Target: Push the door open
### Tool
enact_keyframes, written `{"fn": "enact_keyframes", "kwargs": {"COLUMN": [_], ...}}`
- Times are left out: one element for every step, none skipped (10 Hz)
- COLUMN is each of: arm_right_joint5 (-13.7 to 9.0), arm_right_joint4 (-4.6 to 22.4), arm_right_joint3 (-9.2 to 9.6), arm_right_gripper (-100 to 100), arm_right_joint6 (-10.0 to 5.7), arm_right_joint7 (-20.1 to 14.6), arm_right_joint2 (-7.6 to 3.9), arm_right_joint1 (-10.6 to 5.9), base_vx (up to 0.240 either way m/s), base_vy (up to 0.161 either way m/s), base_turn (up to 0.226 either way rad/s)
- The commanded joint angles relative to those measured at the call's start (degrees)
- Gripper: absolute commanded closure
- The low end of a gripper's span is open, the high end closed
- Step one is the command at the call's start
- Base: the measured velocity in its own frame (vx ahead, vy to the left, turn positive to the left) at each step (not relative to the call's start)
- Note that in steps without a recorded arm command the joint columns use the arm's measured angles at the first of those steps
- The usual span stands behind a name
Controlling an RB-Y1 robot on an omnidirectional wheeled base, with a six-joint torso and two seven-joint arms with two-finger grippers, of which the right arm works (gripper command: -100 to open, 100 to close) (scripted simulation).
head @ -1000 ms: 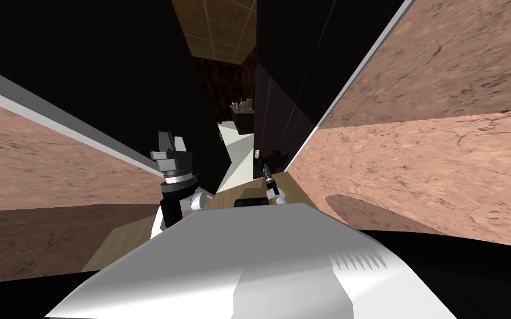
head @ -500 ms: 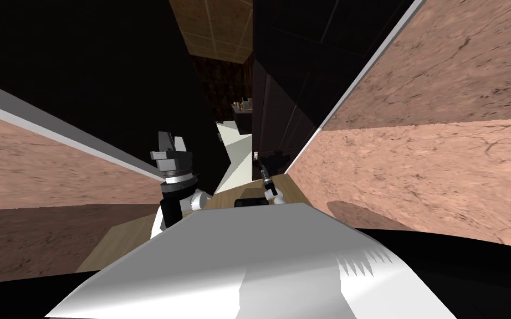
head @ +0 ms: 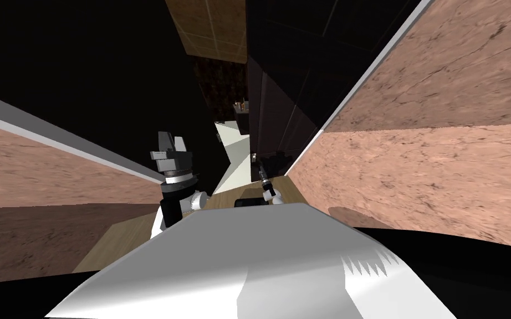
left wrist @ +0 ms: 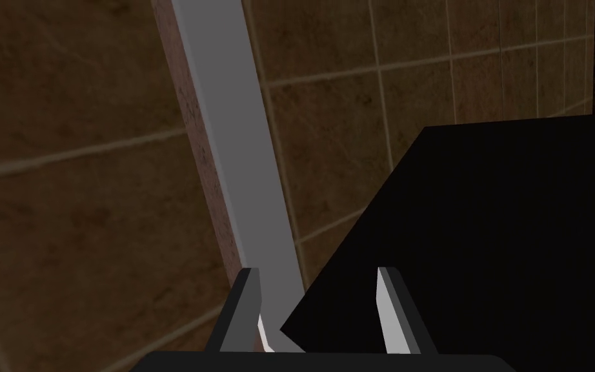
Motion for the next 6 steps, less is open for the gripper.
{"fn": "enact_keyframes", "kwargs": {"arm_right_joint5": [-0.1,-0.1,-0.1,-0.2,-0.2,-0.3], "arm_right_joint4": [0.1,0.2,0.3,0.4,0.5,0.6], "arm_right_joint3": [-0.17,-0.26,-0.37,-0.48,-0.60,-0.72], "arm_right_gripper": [-100,-100,-100,-100,-100,-100], "arm_right_joint6": [-0.10,-0.15,-0.21,-0.28,-0.35,-0.42], "arm_right_joint7": [0.0,0.0,0.0,0.0,0.1,0.1], "arm_right_joint2": [-1.26,-1.72,-2.12,-2.44,-2.64,-2.72], "arm_right_joint1": [-0.03,-0.05,-0.07,-0.09,-0.11,-0.13], "base_vx": [0.101,0.174,0.195,0.205,0.174,0.199], "base_vy": [0.017,0.037,0.043,0.050,0.053,0.059], "base_turn": [0.028,0.029,0.019,0.023,0.025,0.026]}}
